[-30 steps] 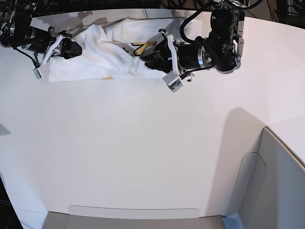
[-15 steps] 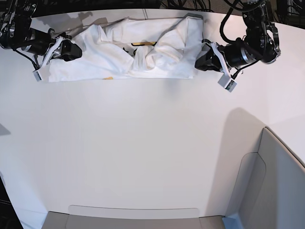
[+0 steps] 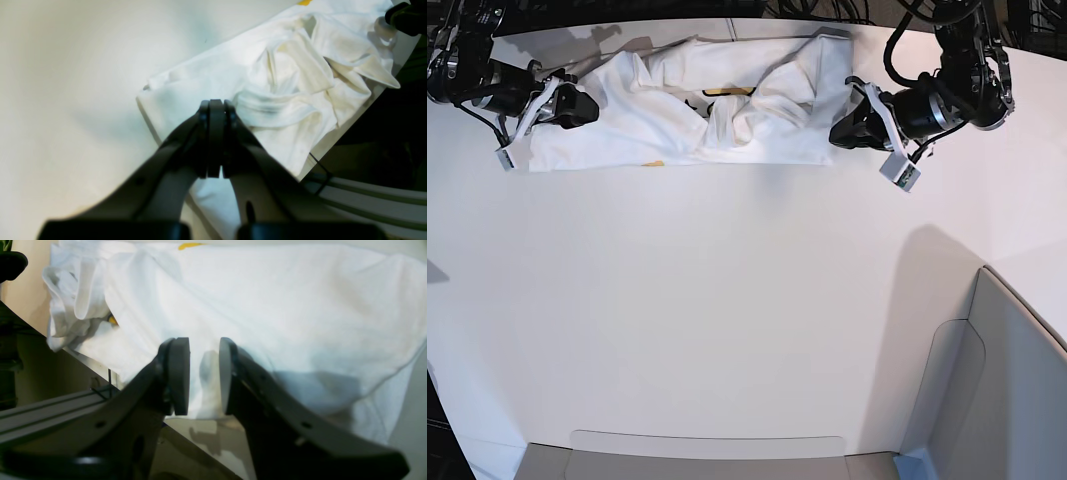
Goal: Layout the t-shirt on the table in an organized manner, then fold the t-shirt properly
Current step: 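Press the folded layer flat with the left gripper and release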
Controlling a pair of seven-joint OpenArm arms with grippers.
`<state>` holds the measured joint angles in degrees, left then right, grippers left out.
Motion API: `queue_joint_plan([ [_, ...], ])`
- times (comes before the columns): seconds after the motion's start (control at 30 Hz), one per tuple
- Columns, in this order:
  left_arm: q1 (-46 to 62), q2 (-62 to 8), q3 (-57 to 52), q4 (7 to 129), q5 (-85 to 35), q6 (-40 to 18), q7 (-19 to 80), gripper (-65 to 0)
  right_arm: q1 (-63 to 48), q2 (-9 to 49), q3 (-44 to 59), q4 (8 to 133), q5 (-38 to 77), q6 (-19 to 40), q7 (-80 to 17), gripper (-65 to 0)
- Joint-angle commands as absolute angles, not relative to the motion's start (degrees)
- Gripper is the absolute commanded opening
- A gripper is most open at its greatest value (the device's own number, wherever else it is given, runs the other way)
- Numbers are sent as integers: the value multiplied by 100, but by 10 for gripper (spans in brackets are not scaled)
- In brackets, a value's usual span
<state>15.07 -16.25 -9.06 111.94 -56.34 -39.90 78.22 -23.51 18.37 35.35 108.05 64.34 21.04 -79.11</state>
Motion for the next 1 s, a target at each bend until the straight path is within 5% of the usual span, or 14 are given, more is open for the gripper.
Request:
queue_joint_plan([
  [0.0, 1473, -1666, -760, 11284, -5736, -4000, 7758, -650, -2334, 1903, 3565, 10888, 6554, 2123, -7846, -491],
  [0.4, 1464, -1666, 514, 11266, -3688, -4000, 7108, -650, -2325, 1903, 3565, 10888, 6554, 2123, -7846, -491],
  [0.97, 1604, -1657, 576, 11371, -3653, -4000, 7125, -650, -2334, 1912, 3565, 10888, 6554, 2123, -7846, -491],
])
